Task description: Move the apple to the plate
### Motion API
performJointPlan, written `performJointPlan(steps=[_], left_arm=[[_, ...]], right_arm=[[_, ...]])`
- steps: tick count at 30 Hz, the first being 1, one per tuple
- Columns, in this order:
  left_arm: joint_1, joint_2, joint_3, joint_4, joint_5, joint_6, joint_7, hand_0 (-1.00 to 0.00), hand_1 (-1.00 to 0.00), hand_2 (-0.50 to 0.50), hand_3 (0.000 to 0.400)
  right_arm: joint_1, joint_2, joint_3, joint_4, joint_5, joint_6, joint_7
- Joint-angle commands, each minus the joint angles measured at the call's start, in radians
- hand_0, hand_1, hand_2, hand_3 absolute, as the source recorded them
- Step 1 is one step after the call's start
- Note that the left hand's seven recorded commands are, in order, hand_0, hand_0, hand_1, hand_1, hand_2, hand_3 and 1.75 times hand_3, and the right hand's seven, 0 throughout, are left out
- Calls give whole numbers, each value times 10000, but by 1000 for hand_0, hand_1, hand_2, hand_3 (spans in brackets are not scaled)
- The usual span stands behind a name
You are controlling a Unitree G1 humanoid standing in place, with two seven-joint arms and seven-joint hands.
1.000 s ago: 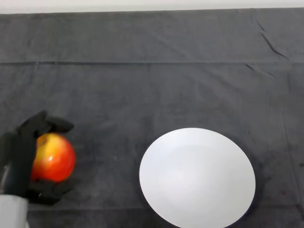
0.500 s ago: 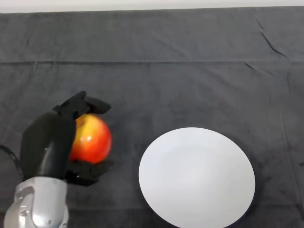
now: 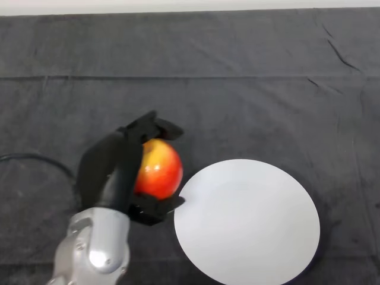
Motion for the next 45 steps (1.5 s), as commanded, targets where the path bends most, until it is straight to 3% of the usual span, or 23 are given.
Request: performJointPlan(steps=[1, 20, 33, 34, 35, 36, 37, 38, 45], left_arm=[[-289, -68, -229, 390, -245, -72, 228, -1000, -1000, 0, 400], [-1852, -5, -2657, 1459, -2260, -433, 1110, -1000, -1000, 0, 400], [-2418, 489, -3518, 1641, -2741, -436, 956, -1000, -1000, 0, 400], [-2451, 513, -3545, 1622, -2738, -383, 931, -808, -1000, 96, 400], [-2484, 531, -3563, 1596, -2739, -322, 907, -635, -976, 171, 391], [-2509, 544, -3575, 1577, -2740, -275, 890, -137, -396, 129, 158], [-2533, 557, -3586, 1561, -2741, -230, 875, 0, -78, 39, 31], [-2553, 567, -3591, 1544, -2742, -187, 862, 0, 0, 0, 0], [-2628, 604, -3522, 1347, -2787, 93, 834, 0, 0, 0, 0]], right_arm=[[359, -68, -101, -250, 310, 16, -42], [347, -82, -107, -221, 309, 16, -32], [336, -95, -112, -191, 309, 17, -23], [335, -96, -113, -189, 309, 17, -22], [334, -97, -113, -187, 309, 17, -21], [333, -98, -114, -185, 309, 17, -20], [333, -99, -114, -182, 309, 17, -19], [332, -100, -115, -180, 309, 17, -19], [327, -105, -117, -167, 308, 17, -14]])
